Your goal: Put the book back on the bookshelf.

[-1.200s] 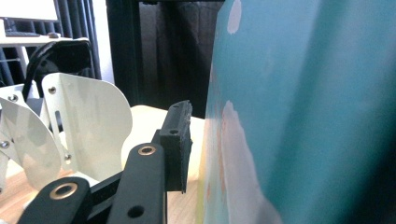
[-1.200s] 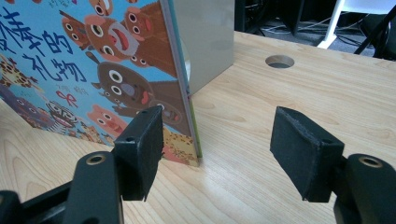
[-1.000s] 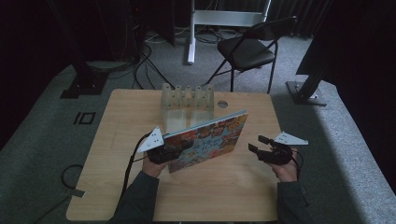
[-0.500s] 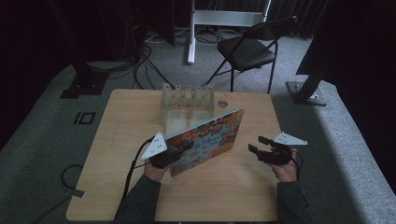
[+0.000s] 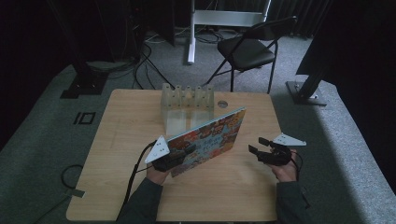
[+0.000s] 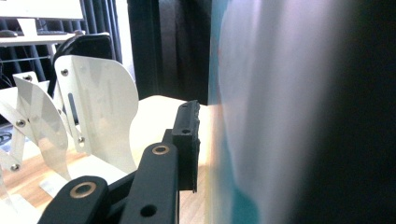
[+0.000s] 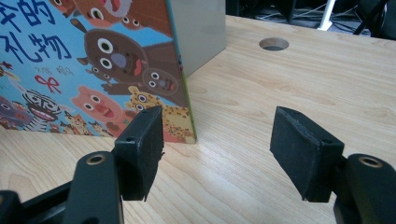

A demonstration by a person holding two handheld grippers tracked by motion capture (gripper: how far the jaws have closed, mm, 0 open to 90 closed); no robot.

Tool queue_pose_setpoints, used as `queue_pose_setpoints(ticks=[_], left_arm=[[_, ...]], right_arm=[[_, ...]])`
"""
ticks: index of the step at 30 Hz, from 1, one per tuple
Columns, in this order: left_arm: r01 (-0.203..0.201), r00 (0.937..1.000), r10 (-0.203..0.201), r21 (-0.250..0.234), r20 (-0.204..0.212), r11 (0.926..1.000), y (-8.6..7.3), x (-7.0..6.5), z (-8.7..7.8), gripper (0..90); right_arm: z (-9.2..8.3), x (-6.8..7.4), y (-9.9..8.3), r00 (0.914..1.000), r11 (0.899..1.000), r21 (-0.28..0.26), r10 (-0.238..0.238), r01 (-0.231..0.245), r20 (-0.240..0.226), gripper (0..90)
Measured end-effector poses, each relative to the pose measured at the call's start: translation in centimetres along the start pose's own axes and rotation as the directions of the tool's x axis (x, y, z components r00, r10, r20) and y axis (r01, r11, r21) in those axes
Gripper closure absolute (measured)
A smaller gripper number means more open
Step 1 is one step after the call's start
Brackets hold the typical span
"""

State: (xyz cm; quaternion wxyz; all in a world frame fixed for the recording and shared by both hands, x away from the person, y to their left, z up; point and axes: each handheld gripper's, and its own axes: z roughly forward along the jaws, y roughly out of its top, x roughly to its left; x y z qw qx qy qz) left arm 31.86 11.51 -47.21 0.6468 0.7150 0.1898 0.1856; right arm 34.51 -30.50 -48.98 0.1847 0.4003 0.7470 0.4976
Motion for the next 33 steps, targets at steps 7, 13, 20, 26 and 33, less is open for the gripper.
queue_pose_setpoints(ticks=[7,13,20,26,33], left_arm=[[0.013,0.9999,-0.013,0.001,-0.002,0.9999,-0.5,0.1,0.0,69.4],[0.032,0.9994,-0.032,0.01,-0.01,0.9994,-1.3,0.2,0.1,69.5],[0.072,0.9973,-0.072,0.019,-0.013,0.9972,-2.7,0.2,0.2,69.6],[0.096,0.9954,-0.096,0.026,-0.001,0.9951,-3.4,0.2,0.2,70.1],[0.091,0.9958,-0.091,0.029,0.001,0.9954,-3.4,0.0,0.3,73.0]], right_arm=[[0.2,-0.2,-0.3,1.0,1.0,0.009,0.005,-0.005,0.008,34.5],[0.3,-0.5,-0.8,0.9997,1.0,0.025,0.009,-0.01,0.024,34.3],[0.8,-0.6,-1.5,0.9985,0.998,0.068,-0.006,0.002,0.054,33.7],[0.9,-1.0,-1.9,0.9984,0.997,0.073,0.011,-0.015,0.056,33.8],[1.1,-1.1,-2.3,0.9983,0.996,0.091,0.015,-0.02,0.057,33.8]])
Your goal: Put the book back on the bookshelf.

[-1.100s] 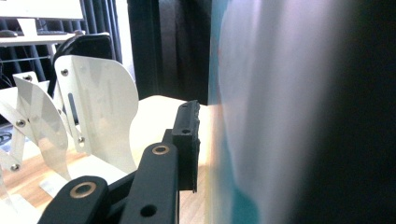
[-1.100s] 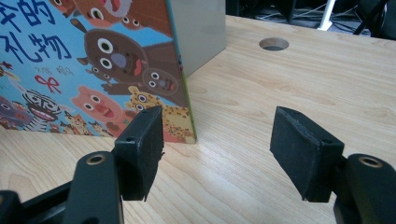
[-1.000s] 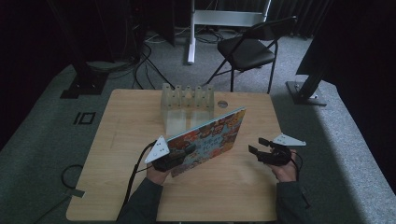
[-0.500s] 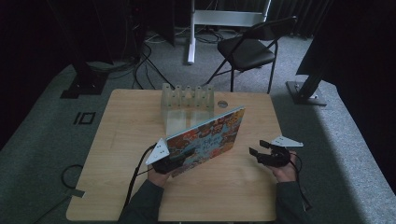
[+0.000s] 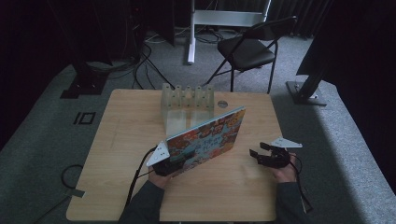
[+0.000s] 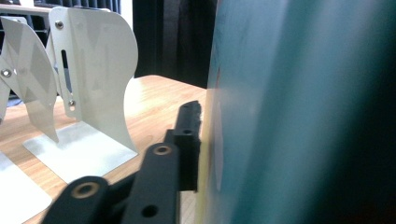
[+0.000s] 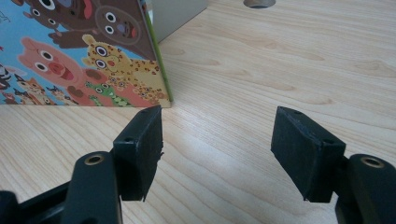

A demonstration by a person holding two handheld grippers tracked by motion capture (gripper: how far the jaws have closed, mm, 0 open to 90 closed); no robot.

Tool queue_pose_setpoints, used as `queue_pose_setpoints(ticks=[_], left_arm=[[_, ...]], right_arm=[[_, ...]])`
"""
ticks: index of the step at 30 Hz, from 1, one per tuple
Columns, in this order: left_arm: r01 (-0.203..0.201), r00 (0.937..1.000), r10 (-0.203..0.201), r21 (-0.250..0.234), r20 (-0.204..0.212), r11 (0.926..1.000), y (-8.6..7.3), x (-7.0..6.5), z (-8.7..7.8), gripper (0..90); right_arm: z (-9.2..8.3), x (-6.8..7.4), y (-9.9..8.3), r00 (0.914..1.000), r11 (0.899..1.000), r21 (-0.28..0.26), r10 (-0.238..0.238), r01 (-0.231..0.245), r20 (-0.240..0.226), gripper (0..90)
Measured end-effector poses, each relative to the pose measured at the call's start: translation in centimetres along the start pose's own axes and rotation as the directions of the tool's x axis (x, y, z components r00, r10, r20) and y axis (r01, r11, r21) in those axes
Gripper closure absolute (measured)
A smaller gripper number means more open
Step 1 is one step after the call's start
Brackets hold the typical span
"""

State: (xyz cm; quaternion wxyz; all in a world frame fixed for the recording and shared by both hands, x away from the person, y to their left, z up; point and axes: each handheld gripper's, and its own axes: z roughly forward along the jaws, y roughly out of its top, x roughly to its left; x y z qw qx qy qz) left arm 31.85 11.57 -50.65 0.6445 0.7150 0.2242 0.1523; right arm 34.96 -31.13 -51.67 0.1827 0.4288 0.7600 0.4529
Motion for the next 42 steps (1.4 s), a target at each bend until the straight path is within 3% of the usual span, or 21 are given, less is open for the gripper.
queue_pose_setpoints(ticks=[8,32,42], left_arm=[[-0.008,0.9997,0.007,0.008,0.023,0.9999,-0.3,-0.4,0.5,75.8],[0.01,0.9997,-0.01,0.016,0.023,0.9998,-0.8,-0.3,1.5,69.5],[0.009,0.9996,-0.01,0.024,0.027,0.9997,-0.7,-0.3,1.7,77.4]], right_arm=[[0.6,0.2,-0.2,0.9996,0.999,0.031,-0.025,0.025,0.01,33.7],[0.8,-0.4,-0.9,0.9999,0.999,0.045,0.001,-0.002,0.012,33.8],[1.1,-0.7,-1.2,0.9998,0.998,0.06,0.012,-0.013,0.018,33.8]])
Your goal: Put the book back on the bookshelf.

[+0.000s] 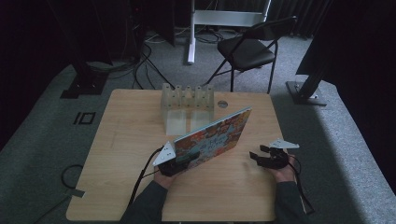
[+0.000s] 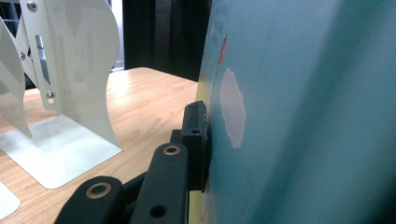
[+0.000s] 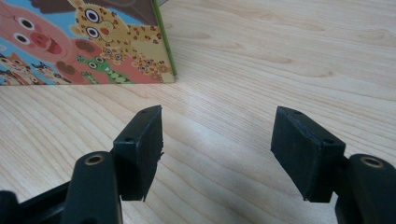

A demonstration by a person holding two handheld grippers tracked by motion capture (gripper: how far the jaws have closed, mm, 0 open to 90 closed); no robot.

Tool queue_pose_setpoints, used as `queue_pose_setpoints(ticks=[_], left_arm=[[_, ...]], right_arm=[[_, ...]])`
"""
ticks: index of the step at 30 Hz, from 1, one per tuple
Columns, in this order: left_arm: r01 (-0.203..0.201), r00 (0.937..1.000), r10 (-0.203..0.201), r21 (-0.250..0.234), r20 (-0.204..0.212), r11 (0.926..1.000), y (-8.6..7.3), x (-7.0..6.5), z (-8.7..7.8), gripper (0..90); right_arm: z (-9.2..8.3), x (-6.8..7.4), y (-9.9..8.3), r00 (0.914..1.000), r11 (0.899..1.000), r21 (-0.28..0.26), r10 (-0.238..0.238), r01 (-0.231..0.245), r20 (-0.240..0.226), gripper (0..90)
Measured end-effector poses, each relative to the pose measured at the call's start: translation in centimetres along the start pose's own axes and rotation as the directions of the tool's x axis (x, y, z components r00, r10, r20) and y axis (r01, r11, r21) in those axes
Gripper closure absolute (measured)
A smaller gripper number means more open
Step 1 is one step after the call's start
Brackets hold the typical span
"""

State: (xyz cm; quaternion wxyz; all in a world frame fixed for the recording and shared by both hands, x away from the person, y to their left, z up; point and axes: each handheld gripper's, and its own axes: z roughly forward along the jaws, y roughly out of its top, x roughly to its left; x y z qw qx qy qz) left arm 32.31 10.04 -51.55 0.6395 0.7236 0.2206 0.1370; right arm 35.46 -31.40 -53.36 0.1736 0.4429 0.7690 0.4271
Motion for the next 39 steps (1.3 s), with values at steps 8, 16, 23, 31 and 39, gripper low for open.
queue_pose_setpoints(ticks=[8,16,23,31,39], left_arm=[[-0.001,0.9999,0.001,0.003,-0.014,1.0,0.1,-0.3,0.0,78.3],[-0.025,0.9994,0.025,0.021,-0.023,0.9995,0.6,-0.7,0.0,79.4],[-0.018,0.9995,0.019,0.027,-0.026,0.9995,1.0,-0.5,-0.7,80.9],[-0.01,0.9997,0.011,0.031,-0.022,0.9995,1.0,-0.3,-1.5,81.1],[-0.001,0.9999,0.001,0.023,-0.015,0.9997,1.3,-0.3,-2.1,81.2]], right_arm=[[0.5,0.1,-0.2,0.9984,0.999,0.047,-0.03,0.027,0.048,31.8],[0.8,-0.1,-0.6,0.997,0.997,0.073,-0.034,0.029,0.07,30.4],[1.1,-0.3,-1.1,0.9964,0.995,0.096,-0.032,0.025,0.078,30.0],[1.4,0.0,-1.1,0.9943,0.993,0.111,-0.055,0.045,0.091,27.0],[1.5,0.1,-1.1,0.9944,0.992,0.116,-0.058,0.047,0.089,24.9]])
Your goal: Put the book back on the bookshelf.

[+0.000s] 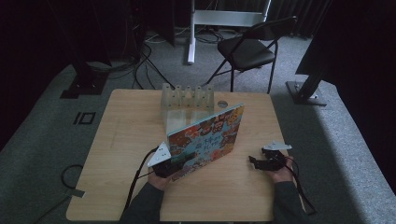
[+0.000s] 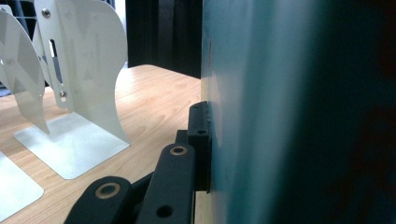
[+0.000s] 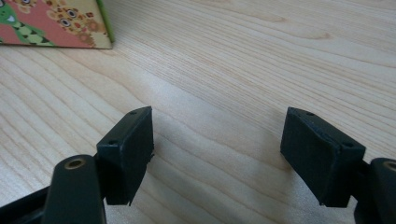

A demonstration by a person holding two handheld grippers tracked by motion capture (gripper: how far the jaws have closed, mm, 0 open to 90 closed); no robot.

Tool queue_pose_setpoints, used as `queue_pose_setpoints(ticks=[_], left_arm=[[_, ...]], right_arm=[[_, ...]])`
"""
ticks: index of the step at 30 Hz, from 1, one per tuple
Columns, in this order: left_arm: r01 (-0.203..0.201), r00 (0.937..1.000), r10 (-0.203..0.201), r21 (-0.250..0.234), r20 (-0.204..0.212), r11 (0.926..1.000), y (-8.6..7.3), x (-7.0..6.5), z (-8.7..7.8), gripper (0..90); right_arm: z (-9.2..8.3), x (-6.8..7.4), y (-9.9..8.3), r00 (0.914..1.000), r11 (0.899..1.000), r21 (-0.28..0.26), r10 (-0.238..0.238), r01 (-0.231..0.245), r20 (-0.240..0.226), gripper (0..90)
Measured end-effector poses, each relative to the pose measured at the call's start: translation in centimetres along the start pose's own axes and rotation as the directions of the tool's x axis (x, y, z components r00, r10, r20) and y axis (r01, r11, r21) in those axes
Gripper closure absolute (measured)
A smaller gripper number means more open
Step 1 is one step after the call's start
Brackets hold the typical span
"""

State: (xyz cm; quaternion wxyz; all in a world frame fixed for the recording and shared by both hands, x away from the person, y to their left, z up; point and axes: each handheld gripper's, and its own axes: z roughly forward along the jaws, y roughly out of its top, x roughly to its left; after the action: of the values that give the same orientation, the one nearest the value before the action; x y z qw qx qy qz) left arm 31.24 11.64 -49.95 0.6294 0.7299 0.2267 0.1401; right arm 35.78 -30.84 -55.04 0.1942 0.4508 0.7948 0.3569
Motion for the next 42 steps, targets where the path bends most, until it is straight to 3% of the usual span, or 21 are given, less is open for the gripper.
queue_pose_setpoints(ticks=[24,42], left_arm=[[0.003,0.9998,-0.003,-0.007,-0.019,1.0,0.5,0.1,-2.3,81.3],[0.007,0.9984,-0.008,-0.011,-0.056,0.9999,0.5,0.6,-3.9,81.3]], right_arm=[[0.1,0.0,0.0,1.0,1.0,0.008,-0.008,0.008,-0.004,21.0],[0.1,0.0,0.0,1.0,1.0,0.008,-0.008,0.008,-0.003,20.9]])
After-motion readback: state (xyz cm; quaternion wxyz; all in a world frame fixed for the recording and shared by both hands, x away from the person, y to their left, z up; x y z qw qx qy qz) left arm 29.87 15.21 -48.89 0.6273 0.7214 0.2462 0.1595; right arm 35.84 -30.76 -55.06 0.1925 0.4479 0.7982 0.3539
